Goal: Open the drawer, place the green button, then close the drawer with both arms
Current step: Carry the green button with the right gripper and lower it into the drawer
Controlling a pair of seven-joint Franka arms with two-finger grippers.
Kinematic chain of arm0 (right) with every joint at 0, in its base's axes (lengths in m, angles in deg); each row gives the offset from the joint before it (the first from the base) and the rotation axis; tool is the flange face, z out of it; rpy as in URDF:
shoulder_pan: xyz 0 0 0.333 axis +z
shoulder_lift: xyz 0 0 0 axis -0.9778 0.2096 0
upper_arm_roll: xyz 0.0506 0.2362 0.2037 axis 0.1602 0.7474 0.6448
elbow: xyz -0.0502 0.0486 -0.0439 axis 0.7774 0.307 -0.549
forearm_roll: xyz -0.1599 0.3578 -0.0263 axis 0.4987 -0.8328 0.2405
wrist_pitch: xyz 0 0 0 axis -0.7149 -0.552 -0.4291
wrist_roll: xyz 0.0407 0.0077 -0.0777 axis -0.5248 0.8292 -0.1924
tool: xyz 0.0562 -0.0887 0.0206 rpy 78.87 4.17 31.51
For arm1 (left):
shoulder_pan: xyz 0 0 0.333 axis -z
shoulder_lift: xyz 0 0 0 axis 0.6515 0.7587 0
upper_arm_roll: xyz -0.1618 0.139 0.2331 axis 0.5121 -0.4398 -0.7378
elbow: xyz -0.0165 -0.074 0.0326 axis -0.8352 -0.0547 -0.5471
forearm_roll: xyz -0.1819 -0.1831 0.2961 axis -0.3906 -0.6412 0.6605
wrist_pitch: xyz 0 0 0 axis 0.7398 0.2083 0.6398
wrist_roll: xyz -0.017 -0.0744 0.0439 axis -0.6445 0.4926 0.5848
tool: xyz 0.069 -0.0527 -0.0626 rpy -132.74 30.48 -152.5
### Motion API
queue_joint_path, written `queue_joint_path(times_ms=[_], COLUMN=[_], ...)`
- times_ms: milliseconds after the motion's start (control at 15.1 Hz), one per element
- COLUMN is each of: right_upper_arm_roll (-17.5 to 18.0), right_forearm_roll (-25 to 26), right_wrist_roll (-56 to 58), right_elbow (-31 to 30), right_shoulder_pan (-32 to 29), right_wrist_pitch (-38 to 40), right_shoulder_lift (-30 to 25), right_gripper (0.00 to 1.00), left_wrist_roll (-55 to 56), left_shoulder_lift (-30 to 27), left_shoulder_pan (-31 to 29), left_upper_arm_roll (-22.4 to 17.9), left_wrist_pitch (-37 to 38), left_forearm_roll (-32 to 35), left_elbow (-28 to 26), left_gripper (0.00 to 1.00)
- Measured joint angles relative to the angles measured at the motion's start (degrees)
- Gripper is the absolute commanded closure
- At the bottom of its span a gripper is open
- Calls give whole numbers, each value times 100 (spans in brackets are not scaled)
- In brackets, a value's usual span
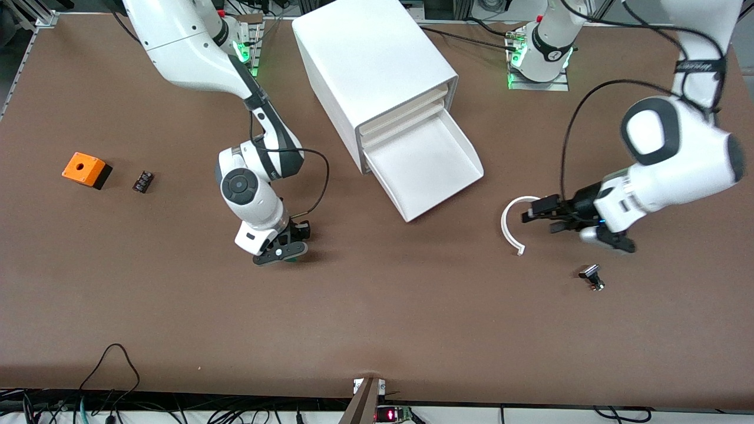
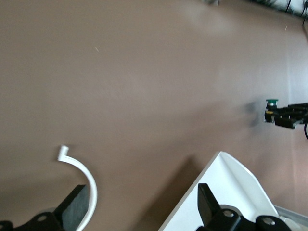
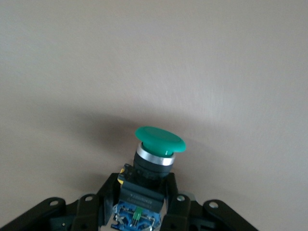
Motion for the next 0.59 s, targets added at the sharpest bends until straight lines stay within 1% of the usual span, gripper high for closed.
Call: queue_joint_path(times_ms=[66, 132, 198, 462, 594], right_upper_arm_roll=[1, 10, 39, 427, 575], right_forearm_roll=[293, 483, 557, 594, 627], right_wrist_roll=[71, 223, 451, 1691, 2070], right_elbow=[137, 263, 393, 1044, 1409], right_shoulder_pan=[77, 171, 278, 754, 1083], right_wrist_pitch=[72, 124, 172, 228, 407], right_shoulder_lift=[-37, -97, -164, -295, -295], right_gripper=[78, 79, 78, 78, 78], left_wrist_roll=[0, -2, -1, 43, 66], left_shoulder_lift=[-182, -357, -524, -964, -1028], left_shoulder_pan=[-110, -215, -309, -398, -415], left_upper_arm_roll=[-6, -15, -38, -292, -335], left_wrist_pitch=[114, 349, 699, 2120, 2363], left_forearm_roll=[140, 401, 777, 2159, 2837], left_elbow=[13, 49, 176, 963, 1113], left_gripper=[0, 0, 0, 0, 0])
